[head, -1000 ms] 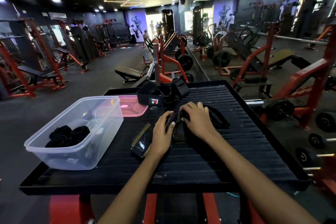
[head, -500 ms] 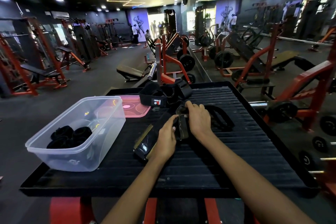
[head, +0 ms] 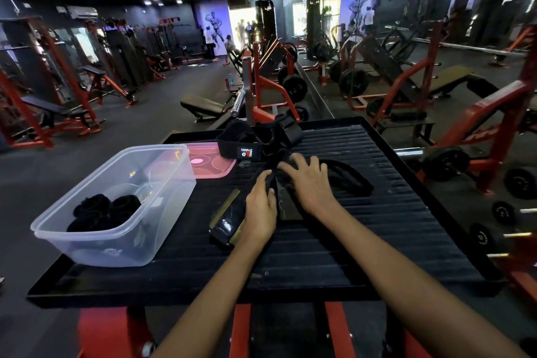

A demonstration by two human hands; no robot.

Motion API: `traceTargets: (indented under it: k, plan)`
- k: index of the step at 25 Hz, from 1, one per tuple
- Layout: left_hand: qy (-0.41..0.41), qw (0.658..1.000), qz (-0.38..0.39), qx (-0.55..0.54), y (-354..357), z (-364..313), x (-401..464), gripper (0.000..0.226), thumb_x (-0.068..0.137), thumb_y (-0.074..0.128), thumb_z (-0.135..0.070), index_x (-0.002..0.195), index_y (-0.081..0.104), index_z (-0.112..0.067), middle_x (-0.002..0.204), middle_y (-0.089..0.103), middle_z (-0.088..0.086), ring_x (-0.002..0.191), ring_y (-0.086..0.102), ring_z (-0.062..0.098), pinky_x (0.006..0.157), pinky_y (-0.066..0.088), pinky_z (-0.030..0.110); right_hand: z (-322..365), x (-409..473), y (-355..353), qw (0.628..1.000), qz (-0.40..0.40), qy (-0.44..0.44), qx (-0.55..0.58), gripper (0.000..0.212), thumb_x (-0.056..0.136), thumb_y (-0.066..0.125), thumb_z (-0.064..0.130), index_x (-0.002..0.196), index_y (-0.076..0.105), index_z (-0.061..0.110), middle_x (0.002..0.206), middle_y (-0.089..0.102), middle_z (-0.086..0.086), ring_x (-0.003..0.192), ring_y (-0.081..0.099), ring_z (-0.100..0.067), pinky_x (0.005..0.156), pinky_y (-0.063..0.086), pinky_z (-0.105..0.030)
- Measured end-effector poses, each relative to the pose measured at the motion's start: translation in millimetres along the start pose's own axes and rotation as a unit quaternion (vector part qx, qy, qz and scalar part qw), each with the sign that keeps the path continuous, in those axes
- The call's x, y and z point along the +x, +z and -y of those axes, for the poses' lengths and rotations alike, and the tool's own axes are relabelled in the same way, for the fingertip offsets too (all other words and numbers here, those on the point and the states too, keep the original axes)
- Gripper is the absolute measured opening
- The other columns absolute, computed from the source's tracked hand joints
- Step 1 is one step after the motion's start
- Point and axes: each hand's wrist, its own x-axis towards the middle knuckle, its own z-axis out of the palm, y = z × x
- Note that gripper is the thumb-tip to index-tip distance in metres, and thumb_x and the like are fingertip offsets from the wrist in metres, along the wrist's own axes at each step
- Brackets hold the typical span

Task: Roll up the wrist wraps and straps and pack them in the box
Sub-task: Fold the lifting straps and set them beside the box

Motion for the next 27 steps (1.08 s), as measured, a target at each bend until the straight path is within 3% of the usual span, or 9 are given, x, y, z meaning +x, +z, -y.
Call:
traceTargets:
  k: [4,8,10,12,14,17,21,24,27]
  plan:
    - [0.021,0.999,0.030,0.004,0.0,-3.5,0.1,0.045,0.083,0.061,-0.003,0.126,0.053,-0.010,0.124,0.059,0.003,0.114,0.055,0.013,0.095,0.031,0.004,-0.8,-5.2,1.8,0.993,0.116,-0.013,0.029,0.037,0.095,0.044,0.023,0.132,0.048,0.025,0.134,0.047,0.000,0.126,0.033,-0.034,0.104,0.022,-0.050]
    - [0.013,0.988,0.109,0.105,2.5,-2.4,-1.3,0.057,0.084,0.063,-0.018,0.138,0.045,-0.023,0.149,0.034,0.008,0.136,0.035,0.021,0.112,0.026,0.026,-13.7,-3.9,3.6,0.970,-0.081,0.133,0.184,0.026,0.094,0.049,0.022,0.119,0.054,0.018,0.123,0.045,-0.008,0.112,0.044,-0.029,0.093,0.035,-0.042]
    - [-0.009,0.984,0.134,0.113,1.7,-4.1,-2.5,0.062,0.085,0.064,-0.026,0.141,0.038,-0.030,0.153,0.027,0.009,0.140,0.030,0.022,0.112,0.026,0.031,-25.9,-2.9,2.0,0.904,-0.160,0.255,0.304,0.023,0.096,0.047,0.020,0.115,0.053,0.009,0.122,0.039,-0.011,0.107,0.047,-0.030,0.092,0.041,-0.041]
    - [-0.037,0.990,0.124,0.056,0.1,-6.1,-0.7,0.071,0.081,0.069,-0.023,0.143,0.034,-0.026,0.145,0.040,0.004,0.133,0.039,0.019,0.105,0.029,0.021,-41.9,0.2,-3.3,0.809,-0.158,0.359,0.437,0.027,0.100,0.036,0.017,0.119,0.051,0.005,0.128,0.037,-0.012,0.107,0.050,-0.030,0.093,0.041,-0.036]
    - [-0.100,0.989,0.106,0.009,-2.1,-7.4,2.2,0.073,0.077,0.074,-0.017,0.140,0.037,-0.020,0.131,0.053,0.001,0.120,0.051,0.016,0.095,0.034,0.014,-59.3,2.8,-4.7,0.760,-0.149,0.380,0.505,0.034,0.100,0.029,0.010,0.125,0.052,0.006,0.132,0.045,-0.009,0.107,0.052,-0.026,0.091,0.039,-0.031]
    - [-0.138,0.988,0.071,-0.018,-1.4,-2.1,4.7,0.056,0.072,0.076,-0.014,0.123,0.052,-0.017,0.118,0.063,0.004,0.106,0.060,0.018,0.094,0.046,0.025,-71.5,0.4,-2.3,0.797,-0.177,0.343,0.465,0.034,0.096,0.035,0.003,0.123,0.053,0.011,0.128,0.052,-0.007,0.099,0.059,-0.026,0.091,0.048,-0.036]
    - [-0.071,0.997,0.037,-0.010,-3.4,-9.8,0.2,0.034,0.084,0.066,-0.019,0.116,0.055,-0.013,0.103,0.061,-0.003,0.097,0.057,0.014,0.082,0.038,0.018,-78.7,-3.4,9.3,0.841,-0.111,0.439,0.294,0.037,0.096,0.049,0.025,0.128,0.042,0.007,0.138,0.031,-0.017,0.112,0.047,-0.037,0.094,0.040,-0.044]
    - [-0.035,0.998,0.046,-0.003,-3.8,-11.4,-0.3,0.036,0.089,0.061,-0.032,0.119,0.055,-0.012,0.110,0.061,-0.002,0.099,0.056,0.012,0.086,0.039,0.021,-88.0,-8.1,15.8,0.890,-0.004,0.433,0.144,0.045,0.092,0.053,0.022,0.133,0.040,0.010,0.143,0.033,-0.019,0.126,0.032,-0.037,0.104,0.029,-0.043]
    - [-0.035,0.998,0.043,-0.007,-1.7,-7.1,-0.4,0.046,0.087,0.060,-0.042,0.123,0.054,-0.014,0.117,0.060,0.001,0.108,0.056,0.015,0.095,0.041,0.026,-88.3,-6.6,17.1,0.893,-0.034,0.437,0.104,0.047,0.087,0.060,0.015,0.130,0.044,0.007,0.142,0.034,-0.019,0.127,0.031,-0.036,0.102,0.028,-0.040]
